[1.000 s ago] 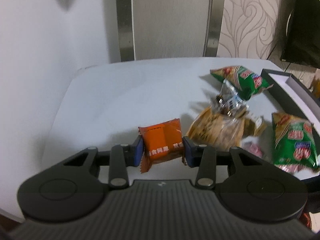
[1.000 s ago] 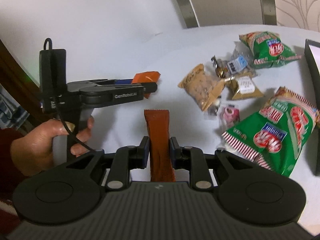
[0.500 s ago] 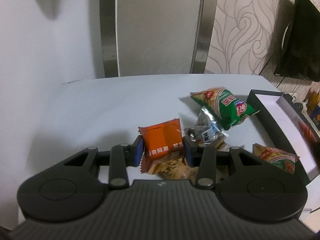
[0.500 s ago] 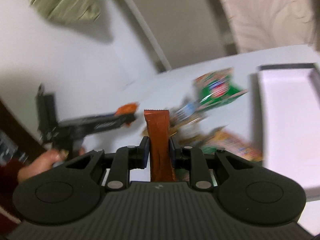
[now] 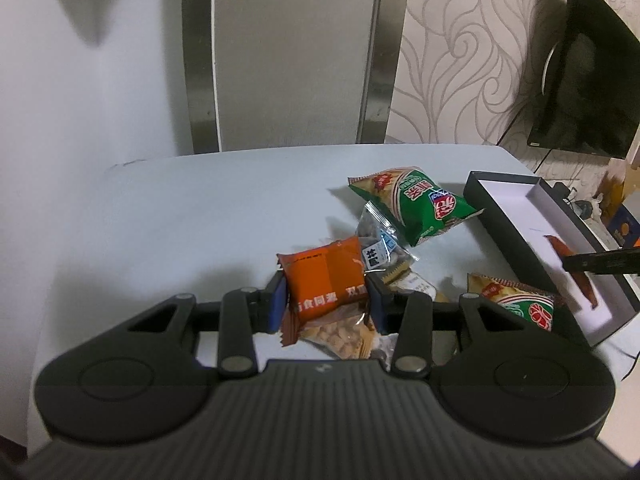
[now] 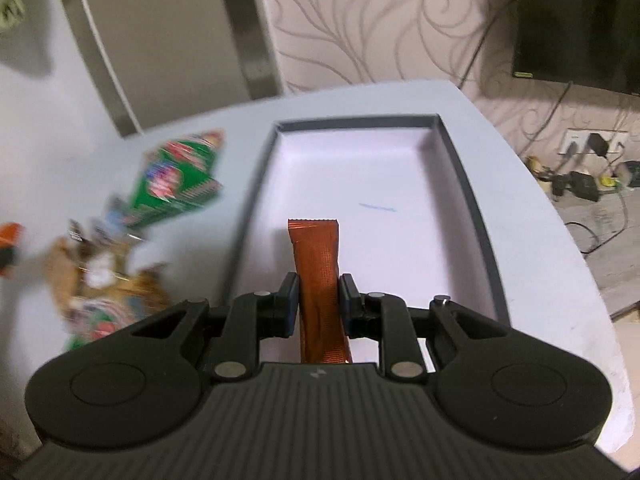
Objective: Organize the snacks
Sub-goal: 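Carry the orange stick into the gray box and open right tool while left tool holds its packet, then lower the square orange packet into the gray box and open left tool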
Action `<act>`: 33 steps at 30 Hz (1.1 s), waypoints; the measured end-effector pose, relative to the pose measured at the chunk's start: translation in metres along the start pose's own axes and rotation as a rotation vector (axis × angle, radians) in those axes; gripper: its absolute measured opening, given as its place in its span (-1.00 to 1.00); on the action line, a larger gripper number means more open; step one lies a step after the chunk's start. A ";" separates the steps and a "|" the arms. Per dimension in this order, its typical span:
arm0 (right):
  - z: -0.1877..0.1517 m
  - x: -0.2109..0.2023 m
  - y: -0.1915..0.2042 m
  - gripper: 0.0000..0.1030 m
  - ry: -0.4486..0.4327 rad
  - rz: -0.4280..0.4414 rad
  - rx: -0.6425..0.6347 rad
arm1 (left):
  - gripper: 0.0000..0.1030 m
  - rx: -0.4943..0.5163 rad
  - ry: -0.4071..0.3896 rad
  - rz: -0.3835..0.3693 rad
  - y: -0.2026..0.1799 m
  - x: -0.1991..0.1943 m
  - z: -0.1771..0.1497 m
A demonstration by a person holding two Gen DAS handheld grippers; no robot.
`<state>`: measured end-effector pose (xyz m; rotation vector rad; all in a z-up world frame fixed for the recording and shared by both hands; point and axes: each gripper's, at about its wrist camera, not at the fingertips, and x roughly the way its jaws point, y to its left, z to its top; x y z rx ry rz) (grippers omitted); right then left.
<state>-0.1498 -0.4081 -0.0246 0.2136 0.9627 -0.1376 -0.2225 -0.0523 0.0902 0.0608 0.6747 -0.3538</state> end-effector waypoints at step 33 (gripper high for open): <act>-0.082 -0.129 0.118 0.80 0.013 0.396 0.104 | -0.13 0.212 -0.063 -0.233 -0.101 0.041 0.058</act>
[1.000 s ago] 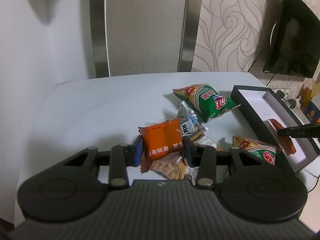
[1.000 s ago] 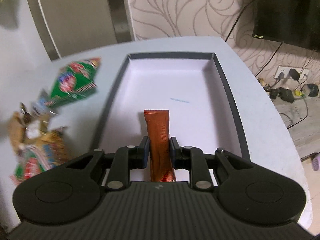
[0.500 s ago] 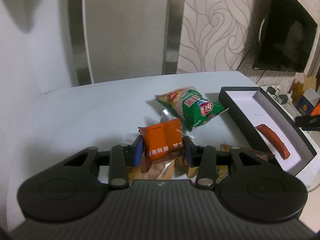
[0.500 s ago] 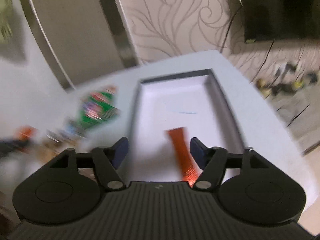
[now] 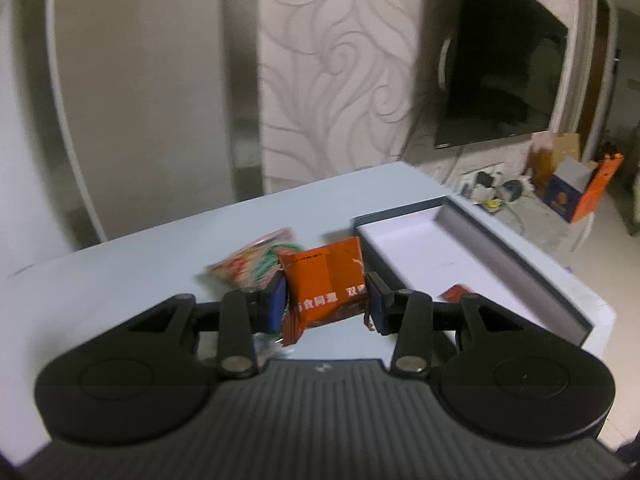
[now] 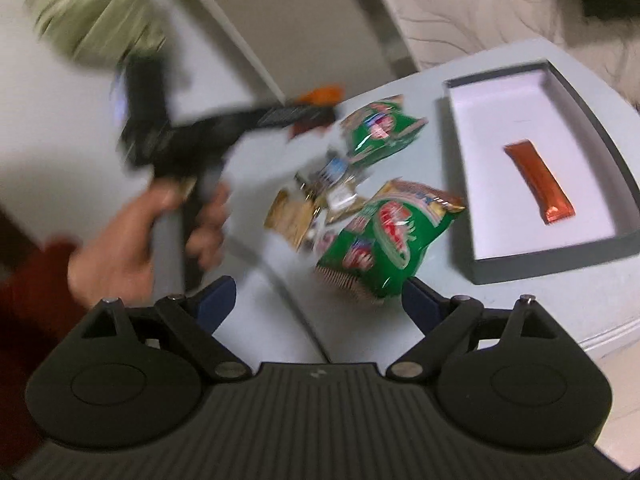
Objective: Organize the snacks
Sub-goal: 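Lower the square orange packet into the gray box and open left tool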
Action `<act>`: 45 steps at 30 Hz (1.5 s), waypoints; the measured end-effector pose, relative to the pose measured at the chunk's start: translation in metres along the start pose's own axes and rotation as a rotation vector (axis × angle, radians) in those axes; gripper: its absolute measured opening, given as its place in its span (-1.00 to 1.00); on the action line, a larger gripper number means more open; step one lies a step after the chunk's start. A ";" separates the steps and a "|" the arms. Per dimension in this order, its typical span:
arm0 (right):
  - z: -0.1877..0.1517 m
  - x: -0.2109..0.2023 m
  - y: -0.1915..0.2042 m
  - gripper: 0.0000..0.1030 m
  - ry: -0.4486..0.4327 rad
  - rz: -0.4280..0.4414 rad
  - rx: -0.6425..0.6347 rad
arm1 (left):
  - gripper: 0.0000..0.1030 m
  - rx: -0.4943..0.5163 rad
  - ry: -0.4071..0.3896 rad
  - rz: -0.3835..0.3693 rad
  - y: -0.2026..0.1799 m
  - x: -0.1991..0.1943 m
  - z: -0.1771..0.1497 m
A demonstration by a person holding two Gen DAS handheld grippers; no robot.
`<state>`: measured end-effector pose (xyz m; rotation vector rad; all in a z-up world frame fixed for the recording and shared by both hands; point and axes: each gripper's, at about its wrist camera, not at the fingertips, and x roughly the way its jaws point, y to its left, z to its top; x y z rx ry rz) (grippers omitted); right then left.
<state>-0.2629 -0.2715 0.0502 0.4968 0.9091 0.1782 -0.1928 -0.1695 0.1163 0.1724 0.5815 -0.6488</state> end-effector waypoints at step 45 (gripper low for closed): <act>-0.026 -0.058 -0.057 0.85 -0.031 -0.116 0.145 | 0.49 0.211 0.075 -0.001 -0.133 0.106 0.032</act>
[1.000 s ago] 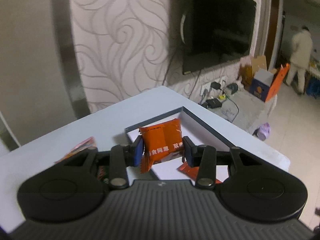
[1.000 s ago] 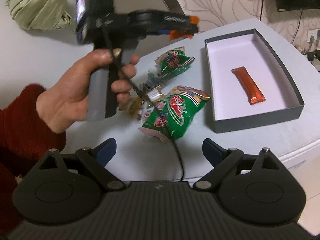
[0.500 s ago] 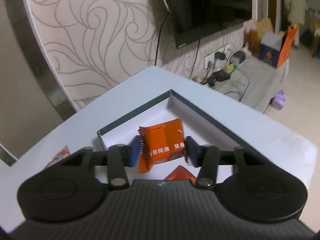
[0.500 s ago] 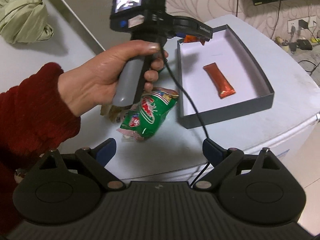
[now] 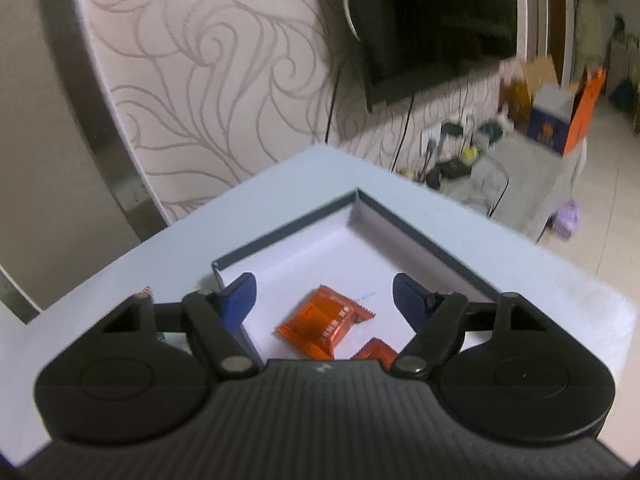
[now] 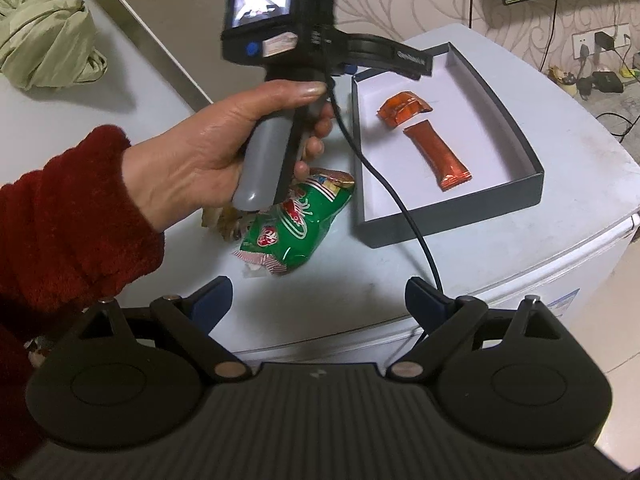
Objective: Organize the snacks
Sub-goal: 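Lower the square orange packet into the gray box and open left tool, then grasp the large green shrimp chip bag with right tool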
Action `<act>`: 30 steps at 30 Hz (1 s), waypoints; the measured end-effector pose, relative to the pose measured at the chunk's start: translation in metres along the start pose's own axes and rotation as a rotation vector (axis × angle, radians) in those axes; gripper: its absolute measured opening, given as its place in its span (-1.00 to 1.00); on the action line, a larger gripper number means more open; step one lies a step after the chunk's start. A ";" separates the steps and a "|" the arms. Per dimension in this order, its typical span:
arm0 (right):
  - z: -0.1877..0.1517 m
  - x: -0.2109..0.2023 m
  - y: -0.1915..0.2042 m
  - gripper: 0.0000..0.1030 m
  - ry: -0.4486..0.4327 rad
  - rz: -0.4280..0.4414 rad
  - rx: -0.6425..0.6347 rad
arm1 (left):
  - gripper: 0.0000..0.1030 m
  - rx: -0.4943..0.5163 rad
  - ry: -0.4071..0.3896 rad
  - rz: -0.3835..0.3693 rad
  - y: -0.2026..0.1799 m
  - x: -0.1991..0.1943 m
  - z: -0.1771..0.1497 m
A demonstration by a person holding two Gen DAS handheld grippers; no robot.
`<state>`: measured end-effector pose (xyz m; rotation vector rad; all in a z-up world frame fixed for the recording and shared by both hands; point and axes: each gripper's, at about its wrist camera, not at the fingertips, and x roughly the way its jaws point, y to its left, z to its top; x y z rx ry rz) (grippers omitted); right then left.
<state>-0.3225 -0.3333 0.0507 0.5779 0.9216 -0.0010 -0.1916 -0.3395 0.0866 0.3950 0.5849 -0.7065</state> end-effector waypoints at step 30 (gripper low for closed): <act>0.036 0.083 0.084 0.85 0.054 0.035 -0.472 | 0.49 -0.246 -0.084 0.241 0.146 -0.210 -0.181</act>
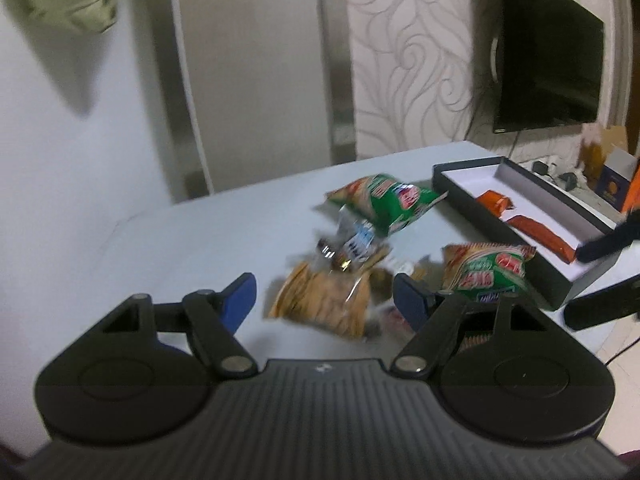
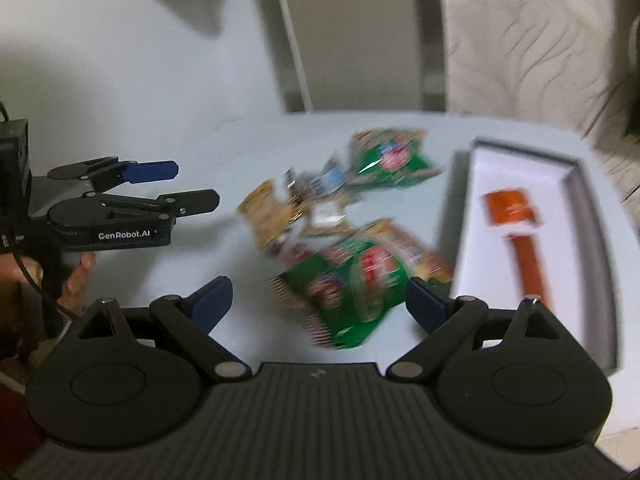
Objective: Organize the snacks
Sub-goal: 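Grasp the large green shrimp chip bag with right tool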
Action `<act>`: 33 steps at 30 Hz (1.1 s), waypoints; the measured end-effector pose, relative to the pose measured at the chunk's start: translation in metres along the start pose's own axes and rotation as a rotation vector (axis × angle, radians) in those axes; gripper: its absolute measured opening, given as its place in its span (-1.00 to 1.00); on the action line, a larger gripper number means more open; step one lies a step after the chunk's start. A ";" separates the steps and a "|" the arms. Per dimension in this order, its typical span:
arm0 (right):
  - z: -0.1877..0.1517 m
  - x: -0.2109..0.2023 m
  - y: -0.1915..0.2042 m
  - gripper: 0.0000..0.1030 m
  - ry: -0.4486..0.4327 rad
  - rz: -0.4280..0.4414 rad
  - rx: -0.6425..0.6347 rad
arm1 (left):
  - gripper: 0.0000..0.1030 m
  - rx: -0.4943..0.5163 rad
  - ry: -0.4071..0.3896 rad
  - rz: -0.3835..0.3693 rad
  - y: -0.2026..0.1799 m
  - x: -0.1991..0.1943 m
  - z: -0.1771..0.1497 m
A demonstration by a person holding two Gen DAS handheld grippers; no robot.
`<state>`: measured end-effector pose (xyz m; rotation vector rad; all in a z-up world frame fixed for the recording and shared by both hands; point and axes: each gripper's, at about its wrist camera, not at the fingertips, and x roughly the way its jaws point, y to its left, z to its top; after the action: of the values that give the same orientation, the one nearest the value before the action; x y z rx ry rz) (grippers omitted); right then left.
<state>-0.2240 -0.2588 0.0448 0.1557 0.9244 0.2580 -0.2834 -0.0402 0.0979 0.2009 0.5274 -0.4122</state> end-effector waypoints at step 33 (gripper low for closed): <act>0.015 0.130 -0.005 0.51 0.056 -0.204 0.046 | 0.49 -0.057 0.040 0.103 0.033 -0.044 -0.034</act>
<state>-0.1364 -0.2270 -0.0467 0.0959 0.9945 0.0521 -0.3186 0.0142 0.0948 0.1810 0.5651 -0.2930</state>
